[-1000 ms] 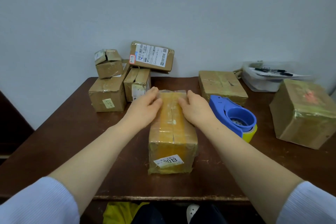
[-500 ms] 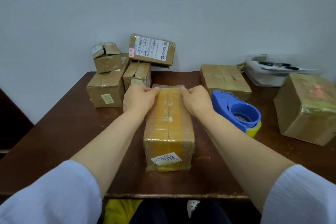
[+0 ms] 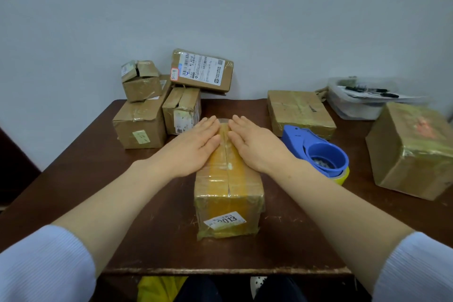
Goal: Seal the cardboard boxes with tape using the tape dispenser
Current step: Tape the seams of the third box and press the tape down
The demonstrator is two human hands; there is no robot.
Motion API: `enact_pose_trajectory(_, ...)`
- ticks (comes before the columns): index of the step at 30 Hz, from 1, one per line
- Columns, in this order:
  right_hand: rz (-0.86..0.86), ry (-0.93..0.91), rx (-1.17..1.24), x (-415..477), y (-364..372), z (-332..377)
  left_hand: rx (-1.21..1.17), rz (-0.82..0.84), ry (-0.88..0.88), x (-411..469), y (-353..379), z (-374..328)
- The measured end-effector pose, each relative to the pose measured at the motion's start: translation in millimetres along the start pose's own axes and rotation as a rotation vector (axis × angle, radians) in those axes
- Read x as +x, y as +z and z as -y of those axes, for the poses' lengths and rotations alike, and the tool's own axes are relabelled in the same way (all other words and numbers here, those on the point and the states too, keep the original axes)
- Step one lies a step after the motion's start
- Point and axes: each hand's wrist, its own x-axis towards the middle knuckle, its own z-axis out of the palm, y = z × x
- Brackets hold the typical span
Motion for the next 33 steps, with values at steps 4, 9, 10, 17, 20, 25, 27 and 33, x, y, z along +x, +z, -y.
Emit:
enact_pose_trajectory(4,0.002,0.148,0.127,-0.8,2.0,-2.3,-0.078,-0.059,-0.052,-3.0,-0.5,-1.9)
enact_pose_trajectory(9,-0.166,0.031,-0.001,6.5,-9.4,-10.1,0.02,-0.475,0.072,1.1,-5.9,-1.5)
enact_pose_trajectory(10,-0.188,-0.001,-0.014,10.1,-9.3,-8.6,0.051,-0.493,0.106,4.6,-6.7,-1.4)
enact_pose_trajectory(17,-0.104,-0.006,0.053,27.9,-7.0,-6.1,0.041,-0.329,0.001,19.5,-1.0,5.6)
enact_pose_trajectory(20,-0.077,0.046,0.145,30.4,-5.1,-10.1,-0.059,-0.346,-0.07,19.9,2.6,3.2)
enact_pose_trajectory(25,-0.159,0.123,0.459,25.1,2.3,-14.5,-0.567,-0.539,-0.274,15.5,15.8,1.7)
enact_pose_trajectory(27,-0.176,0.15,0.536,26.7,5.3,-14.1,-0.786,-0.554,-0.347,15.5,20.0,-0.7)
enact_pose_trajectory(33,-0.156,0.226,0.601,30.1,7.7,-13.0,-0.789,-0.501,-0.395,19.8,18.7,0.7)
